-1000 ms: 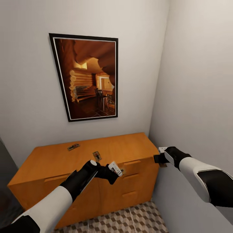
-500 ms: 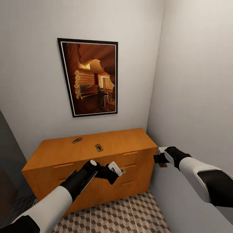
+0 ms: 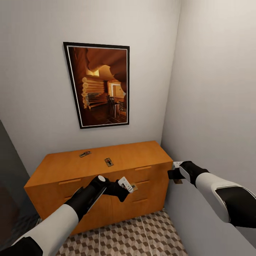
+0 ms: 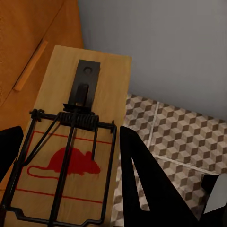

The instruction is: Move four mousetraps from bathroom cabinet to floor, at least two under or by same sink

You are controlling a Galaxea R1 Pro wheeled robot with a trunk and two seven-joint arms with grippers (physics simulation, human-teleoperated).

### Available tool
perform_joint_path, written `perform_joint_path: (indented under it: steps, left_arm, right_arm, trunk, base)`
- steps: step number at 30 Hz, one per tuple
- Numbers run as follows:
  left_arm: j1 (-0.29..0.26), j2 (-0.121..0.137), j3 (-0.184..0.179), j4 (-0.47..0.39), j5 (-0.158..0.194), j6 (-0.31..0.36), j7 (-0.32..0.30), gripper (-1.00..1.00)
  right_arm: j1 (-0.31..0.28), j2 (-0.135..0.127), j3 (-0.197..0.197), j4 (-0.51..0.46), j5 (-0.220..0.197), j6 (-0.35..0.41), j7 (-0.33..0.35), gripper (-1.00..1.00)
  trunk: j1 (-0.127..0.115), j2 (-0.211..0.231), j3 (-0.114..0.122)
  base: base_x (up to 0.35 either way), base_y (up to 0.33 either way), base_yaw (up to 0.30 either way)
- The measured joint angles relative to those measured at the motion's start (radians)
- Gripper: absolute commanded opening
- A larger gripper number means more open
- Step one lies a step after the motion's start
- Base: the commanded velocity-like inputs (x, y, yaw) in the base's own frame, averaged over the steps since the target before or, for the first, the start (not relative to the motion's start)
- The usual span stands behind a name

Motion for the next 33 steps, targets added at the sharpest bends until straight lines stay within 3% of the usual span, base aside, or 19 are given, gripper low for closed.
perform_joint_path:
  steps: [5,9,15,17,20,23,27,29,33]
  left_arm:
    - [0.002,0.007,-0.002,0.022,0.002,0.002,0.001,-1.0]
    - [0.003,0.012,0.013,0.113,0.008,-0.001,0.007,-1.0]
    - [0.007,0.012,0.129,0.287,0.055,-0.013,0.076,-1.0]
    - [0.008,0.011,0.151,0.371,0.078,-0.05,0.127,-1.0]
    - [0.009,0.01,0.162,0.491,0.139,-0.143,0.198,-1.0]
    - [0.009,0.012,0.167,0.626,0.268,-0.247,0.288,-1.0]
    - [0.01,0.015,0.169,0.757,0.413,-0.349,0.352,-1.0]
    - [0.013,0.017,0.168,0.797,0.451,-0.379,0.366,-1.0]
    - [0.038,0.032,0.168,0.819,0.472,-0.398,0.392,-1.0]
  right_arm:
    - [0.0,0.001,0.0,0.0,0.001,0.0,0.0,-1.0]
    - [0.0,0.003,0.001,0.0,0.003,-0.002,0.0,-1.0]
    - [0.008,0.011,0.0,0.013,0.013,-0.013,-0.001,-1.0]
    - [0.038,0.021,0.0,0.041,0.022,-0.071,-0.002,-1.0]
    - [0.085,0.028,0.0,0.071,0.033,-0.202,-0.003,-1.0]
    - [0.153,0.031,0.001,0.101,0.039,-0.309,-0.004,-1.0]
    - [0.262,0.031,0.002,0.11,0.041,-0.401,-0.008,-1.0]
    - [0.319,0.032,0.001,0.111,0.039,-0.472,-0.011,-1.0]
    - [0.38,0.031,0.001,0.111,0.038,-0.528,-0.015,-1.0]
  trunk:
    - [0.0,0.0,0.0]
    - [0.0,0.0,0.0]
    - [0.0,0.0,0.0]
    - [0.0,0.0,0.0]
    - [0.0,0.0,0.0]
    - [0.0,0.0,0.0]
    - [0.0,0.0,0.0]
    - [0.0,0.0,0.0]
    - [0.0,0.0,0.0]
  base:
    - [0.0,0.0,0.0]
    - [0.0,0.0,0.0]
    - [0.0,0.0,0.0]
    - [0.0,0.0,0.0]
    - [0.0,0.0,0.0]
    - [0.0,0.0,0.0]
    - [0.0,0.0,0.0]
    - [0.0,0.0,0.0]
    - [0.0,0.0,0.0]
